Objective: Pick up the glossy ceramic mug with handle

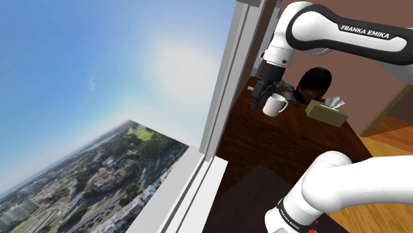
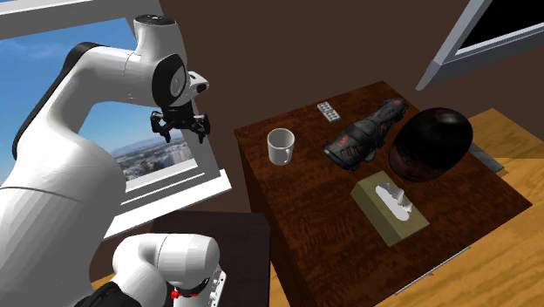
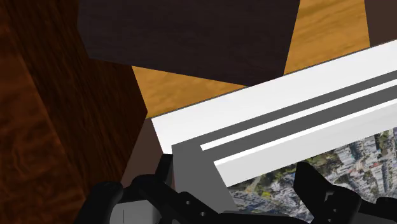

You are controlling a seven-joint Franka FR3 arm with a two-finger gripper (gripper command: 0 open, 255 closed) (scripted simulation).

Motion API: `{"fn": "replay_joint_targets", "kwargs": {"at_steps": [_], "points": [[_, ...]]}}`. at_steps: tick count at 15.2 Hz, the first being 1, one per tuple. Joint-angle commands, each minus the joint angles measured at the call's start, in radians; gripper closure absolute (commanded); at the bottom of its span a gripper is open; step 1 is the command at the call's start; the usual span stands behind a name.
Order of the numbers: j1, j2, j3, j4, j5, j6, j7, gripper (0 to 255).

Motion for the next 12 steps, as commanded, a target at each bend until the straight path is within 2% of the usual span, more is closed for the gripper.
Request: {"fn": "replay_joint_targets", "kwargs": {"at_steps": [1,12], "points": [[0.0,0.0,0.0,0.0,0.0,0.0,0.0,0],[-0.088,0.12,-0.17,0.05,-0.212,0.09,-0.222,0]]}}
